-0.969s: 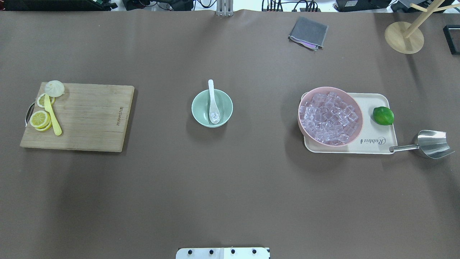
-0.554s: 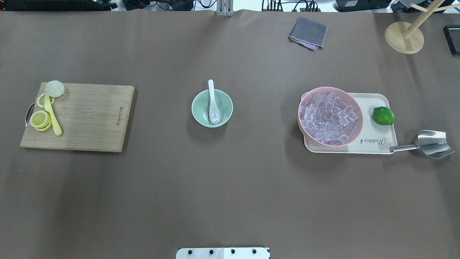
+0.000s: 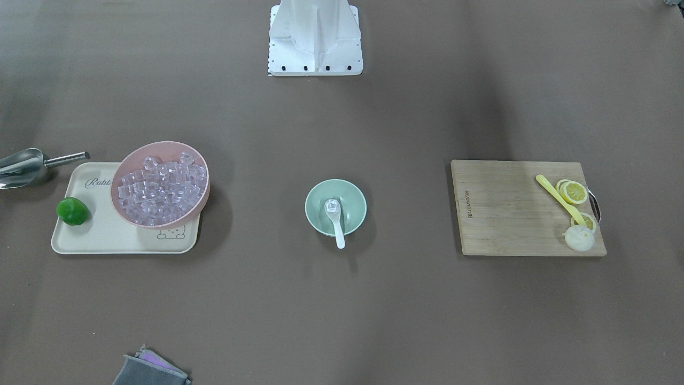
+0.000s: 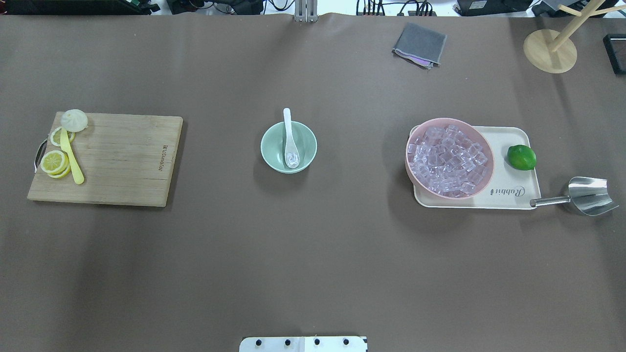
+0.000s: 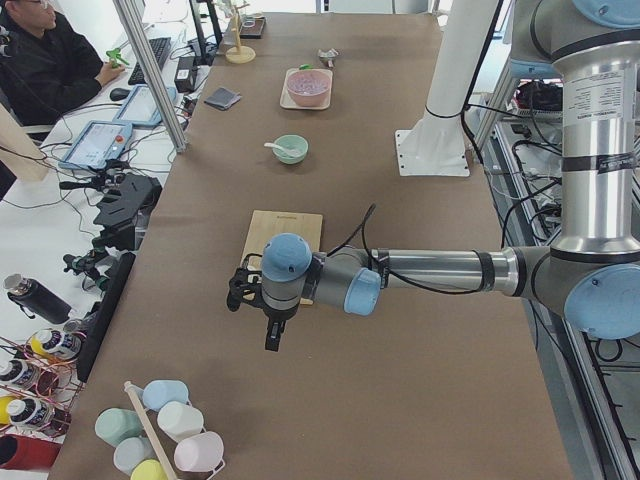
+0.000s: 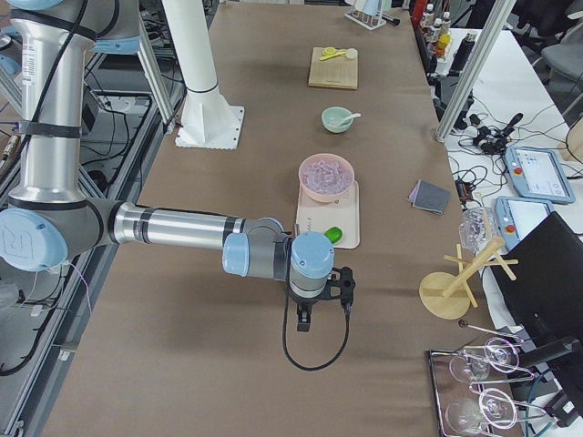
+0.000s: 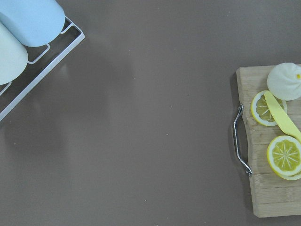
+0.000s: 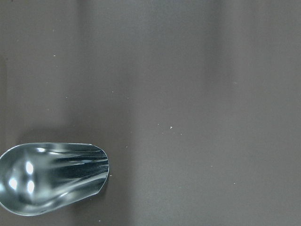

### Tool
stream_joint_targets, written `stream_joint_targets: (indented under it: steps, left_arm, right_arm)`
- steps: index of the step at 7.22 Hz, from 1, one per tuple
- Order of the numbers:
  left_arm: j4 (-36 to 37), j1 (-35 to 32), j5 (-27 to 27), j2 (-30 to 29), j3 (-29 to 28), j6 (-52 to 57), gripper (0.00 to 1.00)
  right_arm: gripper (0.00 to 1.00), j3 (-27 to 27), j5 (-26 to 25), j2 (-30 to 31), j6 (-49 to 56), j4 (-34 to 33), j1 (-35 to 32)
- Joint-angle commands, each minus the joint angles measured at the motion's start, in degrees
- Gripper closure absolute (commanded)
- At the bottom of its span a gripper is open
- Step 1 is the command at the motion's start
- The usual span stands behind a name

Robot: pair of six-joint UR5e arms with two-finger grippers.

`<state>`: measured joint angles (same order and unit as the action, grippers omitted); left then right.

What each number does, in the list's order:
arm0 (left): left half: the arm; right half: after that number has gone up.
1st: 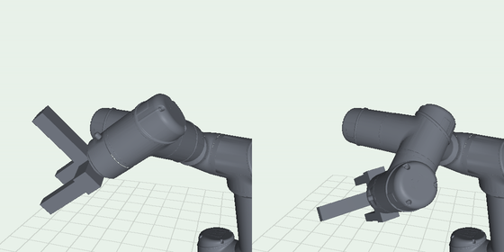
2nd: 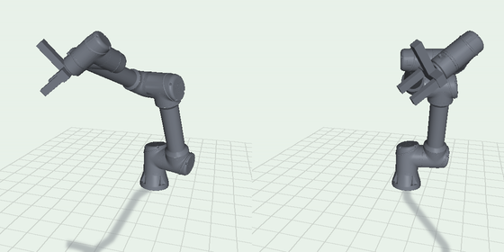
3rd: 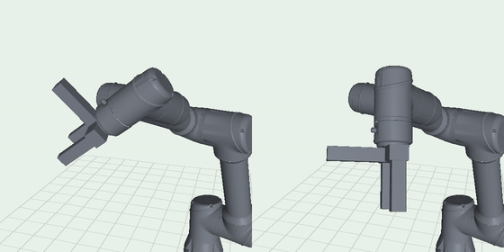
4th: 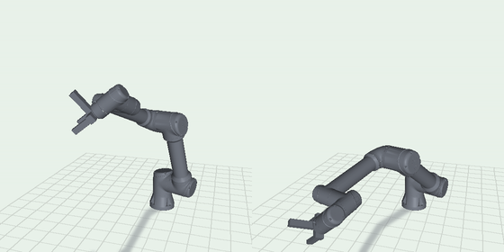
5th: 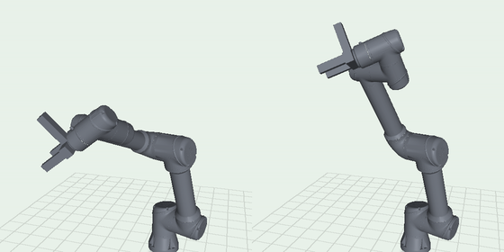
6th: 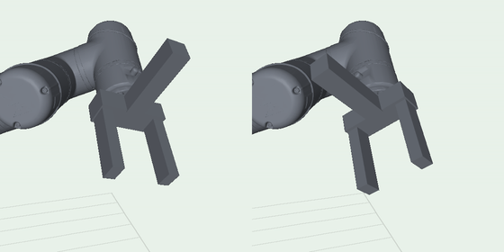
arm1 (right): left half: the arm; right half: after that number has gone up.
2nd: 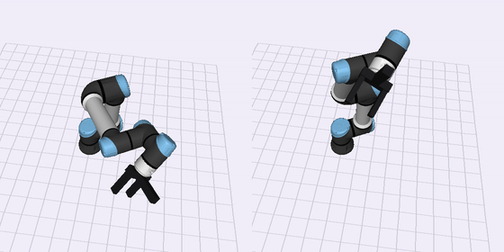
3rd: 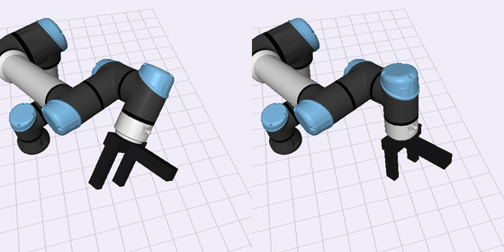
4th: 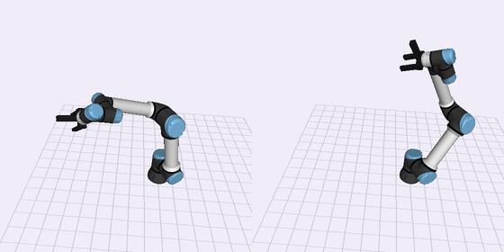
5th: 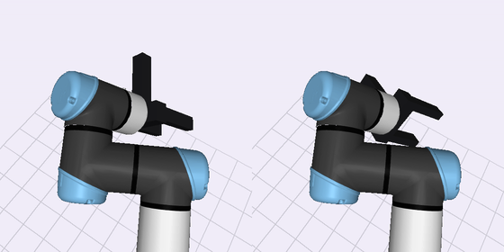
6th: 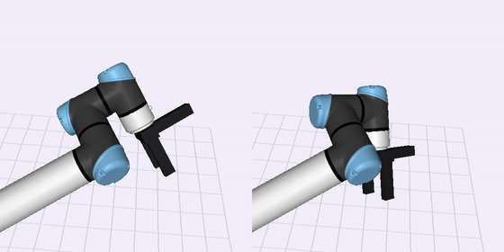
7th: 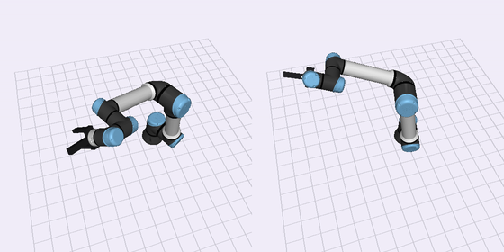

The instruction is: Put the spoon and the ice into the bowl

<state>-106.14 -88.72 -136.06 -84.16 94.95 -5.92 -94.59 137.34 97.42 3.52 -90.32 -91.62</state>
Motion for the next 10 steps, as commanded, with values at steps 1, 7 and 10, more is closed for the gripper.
stream_joint_targets:
  steps: [1, 7, 10]
  left_arm:
    - [0.05, -0.14, 0.01, -0.13, -0.12, -0.06, 0.02]
    - [-0.04, -0.14, 2.64, 0.05, -0.12, -0.32, 0.02]
    - [-0.04, -0.58, 2.56, 0.05, -0.03, -0.24, 0.02]
  right_arm:
    - [0.0, -0.41, 0.21, -0.12, 0.0, -0.04, -0.05]
    - [0.0, -0.59, 0.3, -0.04, 0.0, -0.04, -0.05]
    - [0.0, -0.59, 0.82, -0.21, -0.09, -0.04, -0.05]
